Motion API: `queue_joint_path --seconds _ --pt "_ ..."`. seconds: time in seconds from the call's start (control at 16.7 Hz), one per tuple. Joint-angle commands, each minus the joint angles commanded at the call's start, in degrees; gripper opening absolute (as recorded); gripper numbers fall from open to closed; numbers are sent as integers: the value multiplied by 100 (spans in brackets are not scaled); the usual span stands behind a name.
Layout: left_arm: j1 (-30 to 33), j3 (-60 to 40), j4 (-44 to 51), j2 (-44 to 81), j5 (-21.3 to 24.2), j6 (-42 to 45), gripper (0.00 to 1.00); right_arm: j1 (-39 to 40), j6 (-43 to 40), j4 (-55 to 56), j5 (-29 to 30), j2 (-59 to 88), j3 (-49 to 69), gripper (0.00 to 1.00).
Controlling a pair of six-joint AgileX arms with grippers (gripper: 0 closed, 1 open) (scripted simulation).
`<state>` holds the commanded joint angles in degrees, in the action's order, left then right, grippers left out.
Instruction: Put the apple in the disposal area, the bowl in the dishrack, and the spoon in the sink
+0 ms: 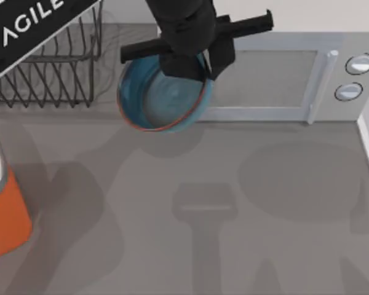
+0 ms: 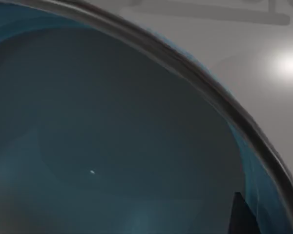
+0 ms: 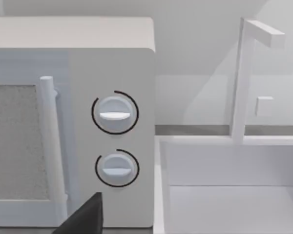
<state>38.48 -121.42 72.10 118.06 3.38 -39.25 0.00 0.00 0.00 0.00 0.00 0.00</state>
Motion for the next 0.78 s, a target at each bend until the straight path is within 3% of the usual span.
queue_joint_path --seconds 0.78 --pt "-4293 5057 -5232 -5991 750 3507 0 0 0 0 0 0 0 100"
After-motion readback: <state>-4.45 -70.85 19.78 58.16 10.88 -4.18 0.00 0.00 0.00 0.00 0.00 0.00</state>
